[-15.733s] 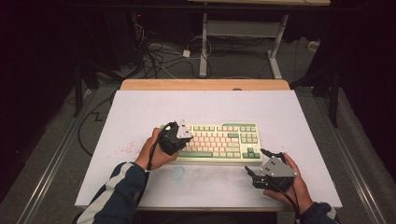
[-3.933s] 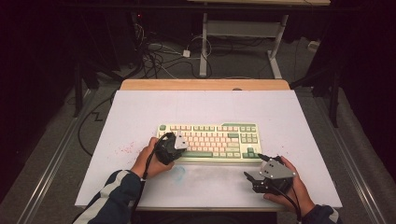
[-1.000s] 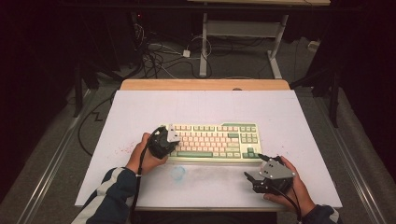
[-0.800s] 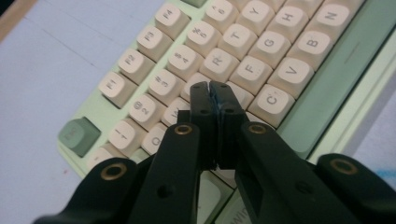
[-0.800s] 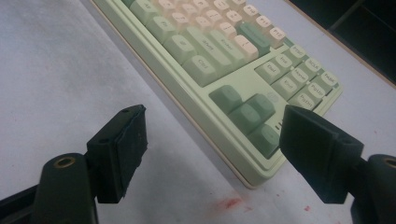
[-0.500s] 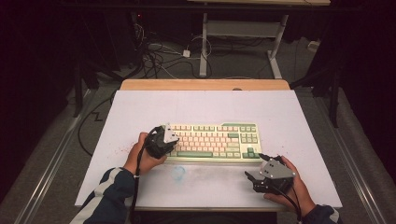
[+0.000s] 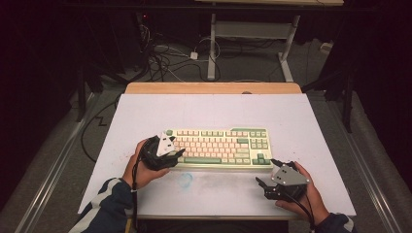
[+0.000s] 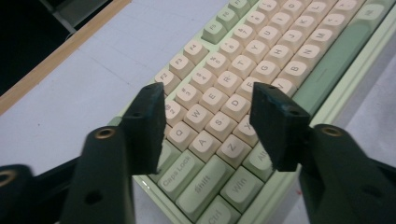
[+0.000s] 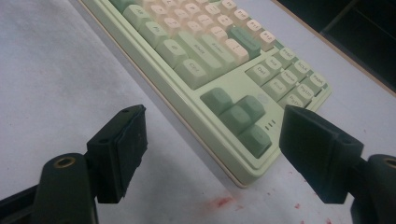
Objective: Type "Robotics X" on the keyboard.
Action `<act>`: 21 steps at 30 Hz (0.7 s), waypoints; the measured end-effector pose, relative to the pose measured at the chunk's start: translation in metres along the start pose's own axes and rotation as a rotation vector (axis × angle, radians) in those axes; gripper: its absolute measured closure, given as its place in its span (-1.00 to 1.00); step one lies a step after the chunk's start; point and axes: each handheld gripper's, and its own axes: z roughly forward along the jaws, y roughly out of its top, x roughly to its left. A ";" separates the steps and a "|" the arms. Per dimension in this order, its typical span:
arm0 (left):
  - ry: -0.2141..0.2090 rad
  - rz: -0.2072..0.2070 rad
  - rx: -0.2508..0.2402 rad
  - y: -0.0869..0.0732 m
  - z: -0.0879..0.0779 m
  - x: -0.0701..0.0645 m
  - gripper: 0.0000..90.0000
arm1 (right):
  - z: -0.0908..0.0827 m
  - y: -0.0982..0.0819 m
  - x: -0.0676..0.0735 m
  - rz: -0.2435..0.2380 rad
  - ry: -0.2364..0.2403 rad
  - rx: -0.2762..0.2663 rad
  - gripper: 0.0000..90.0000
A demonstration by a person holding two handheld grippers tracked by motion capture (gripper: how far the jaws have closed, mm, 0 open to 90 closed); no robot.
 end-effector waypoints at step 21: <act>0.041 -0.022 0.102 -0.049 -0.051 0.018 -0.52 | 0.000 -0.002 -0.012 0.102 -0.040 -0.004 -0.59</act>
